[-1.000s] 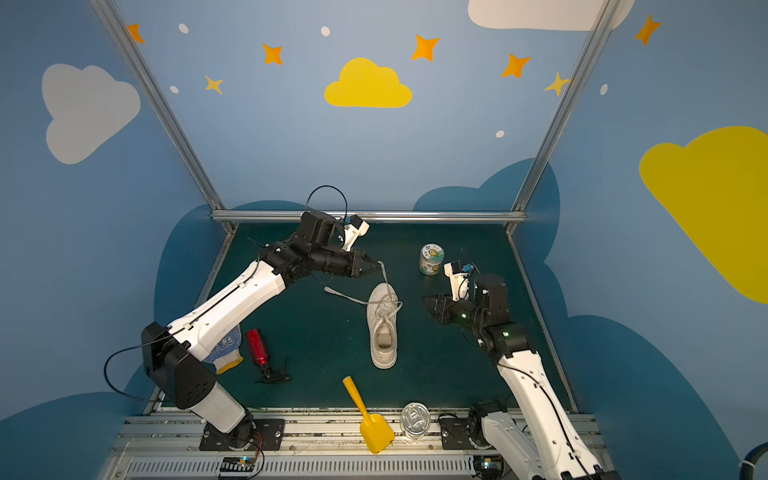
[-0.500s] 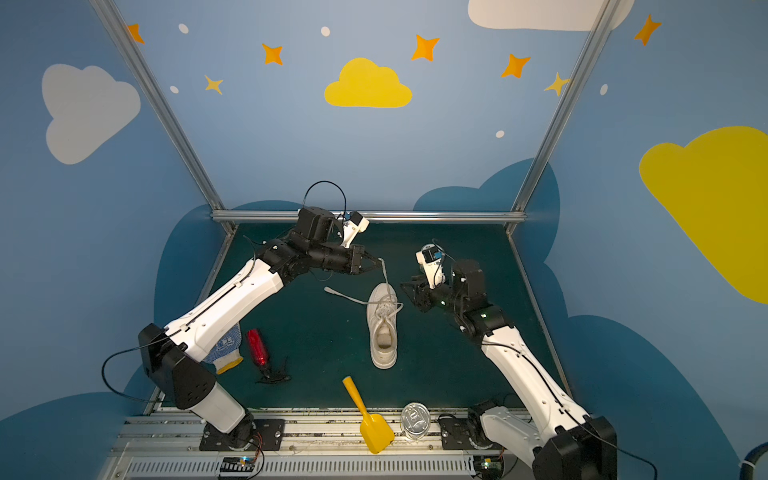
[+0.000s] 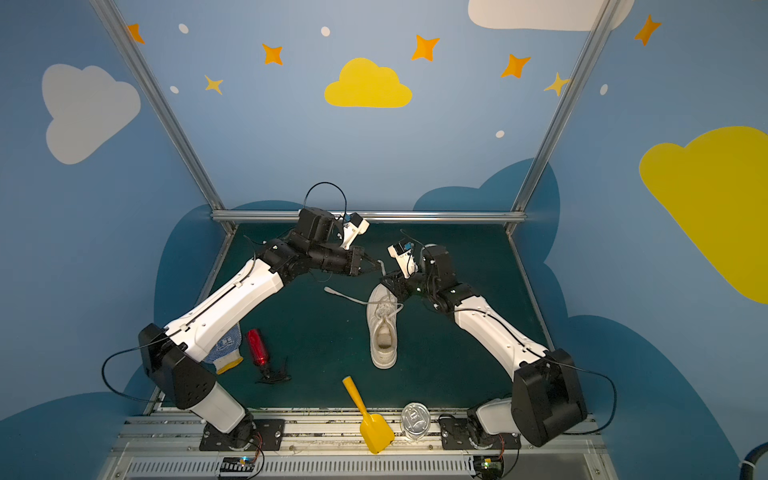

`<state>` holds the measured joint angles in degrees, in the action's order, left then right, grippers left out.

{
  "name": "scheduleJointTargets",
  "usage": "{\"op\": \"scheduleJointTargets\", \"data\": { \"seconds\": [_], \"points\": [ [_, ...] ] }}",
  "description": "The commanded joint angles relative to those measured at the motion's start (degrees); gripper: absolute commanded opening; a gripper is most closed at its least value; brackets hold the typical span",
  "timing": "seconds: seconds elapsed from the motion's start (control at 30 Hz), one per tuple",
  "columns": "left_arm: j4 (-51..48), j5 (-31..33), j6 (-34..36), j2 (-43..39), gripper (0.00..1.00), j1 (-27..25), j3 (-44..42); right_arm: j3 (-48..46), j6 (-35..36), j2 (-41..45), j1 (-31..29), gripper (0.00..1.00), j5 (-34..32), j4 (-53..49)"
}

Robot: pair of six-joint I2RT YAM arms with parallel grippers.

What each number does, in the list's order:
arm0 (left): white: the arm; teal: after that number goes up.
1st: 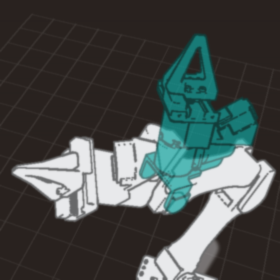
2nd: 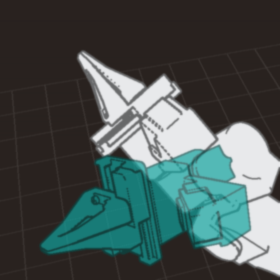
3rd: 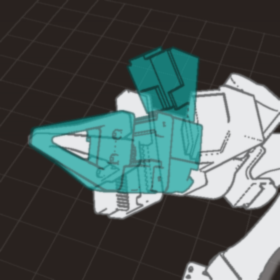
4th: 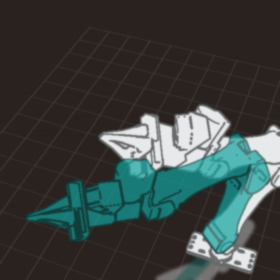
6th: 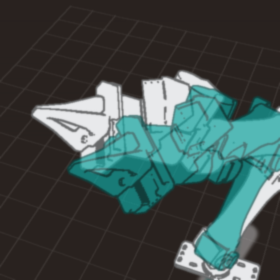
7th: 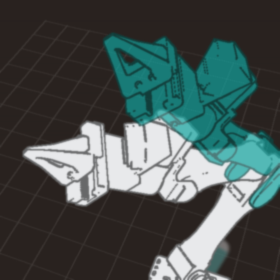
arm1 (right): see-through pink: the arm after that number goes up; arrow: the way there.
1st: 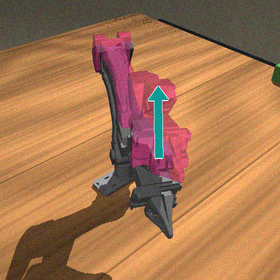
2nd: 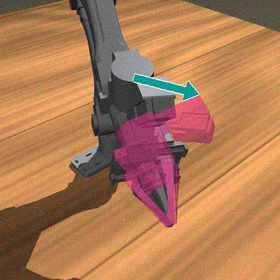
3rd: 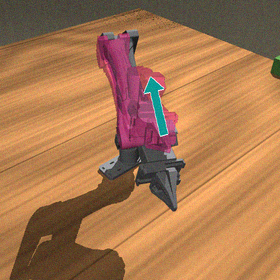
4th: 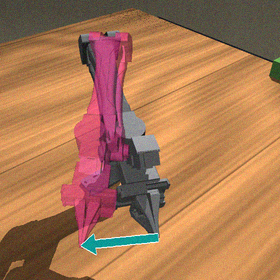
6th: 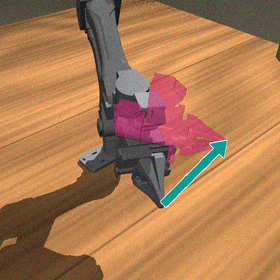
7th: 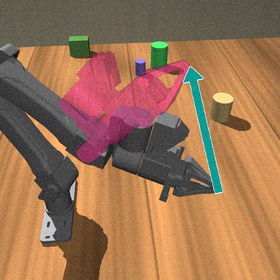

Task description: Tie the shoes

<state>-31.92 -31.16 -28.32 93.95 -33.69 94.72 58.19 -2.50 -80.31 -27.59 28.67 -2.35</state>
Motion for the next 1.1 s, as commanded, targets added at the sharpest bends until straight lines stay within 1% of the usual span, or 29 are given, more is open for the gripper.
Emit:
{"op": "scheduleJointTargets", "data": {
  "seconds": [0.0,0.1,0.17,0.2,0.3,0.4,0.53,0.63,0.7,0.83,0.93,1.07],
  "points": [
    [-1.9,-0.1,1.1,-1.6,0.05,0.5,0.8,2.6,0.4,-0.9,-0.2,0.16,-0.5,0.4],
    [-2.7,-0.2,1.4,-1.5,0.07,0.8,0.4,2.2,0.1,-0.5,-0.3,0.04,-0.9,0.7],
    [-3.2,0.2,2.0,-1.6,0.12,1.2,0.0,1.7,-0.3,0.0,-0.3,0.00,-0.7,1.0],
    [-3.3,0.2,2.2,-1.6,0.17,1.6,-0.3,1.4,-0.4,0.2,-0.3,0.00,-0.8,1.1],
    [-4.3,0.7,3.3,-2.1,0.28,3.0,-1.0,0.5,0.0,1.0,-0.2,0.00,-1.7,0.5],
    [-7.0,4.3,8.0,-3.2,0.40,4.7,-1.9,-0.1,0.3,1.6,-0.1,0.00,-3.2,-0.6],
    [-9.8,13.1,19.8,-5.5,0.49,6.5,-6.6,-0.6,0.2,2.2,0.2,0.00,-3.8,-1.4],
    [-7.9,17.0,31.3,-7.2,0.53,7.0,-12.9,-0.7,-0.4,2.7,0.3,0.00,-4.2,-2.0],
    [-5.1,20.3,37.3,-7.7,0.55,7.1,-17.5,-0.8,-0.8,3.0,0.4,0.00,-4.6,-2.5],
    [-2.0,21.9,48.1,-5.2,0.57,7.1,-22.6,-1.0,-1.4,3.5,0.5,0.00,-4.9,-3.0],
    [-3.8,23.2,56.1,-0.3,0.57,7.1,-21.5,-1.2,-1.7,3.9,0.6,0.00,-5.6,-3.1],
    [-10.8,26.7,62.3,9.0,0.59,7.1,-14.9,-1.4,-1.7,4.3,0.8,0.00,-6.9,-3.7]
  ]
}}
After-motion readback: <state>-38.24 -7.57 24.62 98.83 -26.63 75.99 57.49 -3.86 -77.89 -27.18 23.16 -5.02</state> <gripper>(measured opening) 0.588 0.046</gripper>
